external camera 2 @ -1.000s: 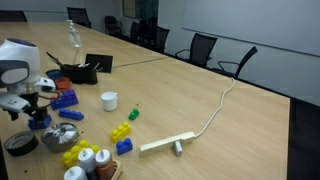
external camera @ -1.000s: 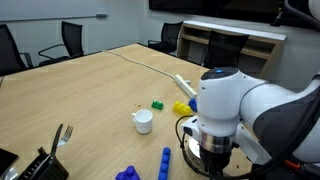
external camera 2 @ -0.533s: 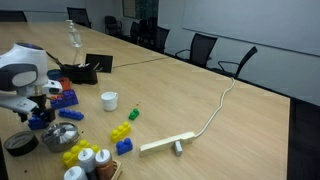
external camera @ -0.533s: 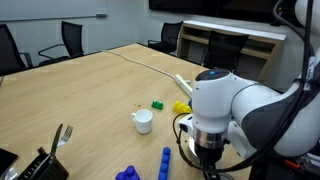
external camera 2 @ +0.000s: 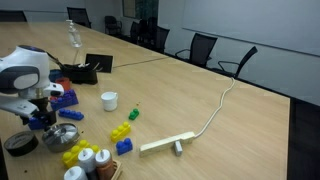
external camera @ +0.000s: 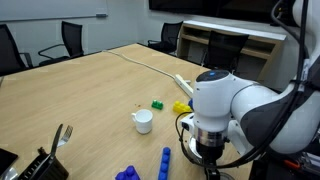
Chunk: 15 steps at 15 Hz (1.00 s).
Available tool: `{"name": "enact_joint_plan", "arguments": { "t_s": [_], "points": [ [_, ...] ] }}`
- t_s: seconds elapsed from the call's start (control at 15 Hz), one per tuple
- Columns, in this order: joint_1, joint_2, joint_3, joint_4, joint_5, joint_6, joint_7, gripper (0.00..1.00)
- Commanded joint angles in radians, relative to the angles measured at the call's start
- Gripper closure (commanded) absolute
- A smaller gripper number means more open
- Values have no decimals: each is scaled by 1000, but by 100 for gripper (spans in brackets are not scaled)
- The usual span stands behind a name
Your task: Move the silver pot closer to the white cup
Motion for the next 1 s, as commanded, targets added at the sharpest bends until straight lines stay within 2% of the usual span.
{"name": "enact_joint_plan", "arguments": {
  "t_s": [0.0, 0.93],
  "points": [
    [-5, -2, -7, -12, -21, 22, 28, 0],
    [23, 44, -41, 4, -83, 66, 60, 0]
  ]
}}
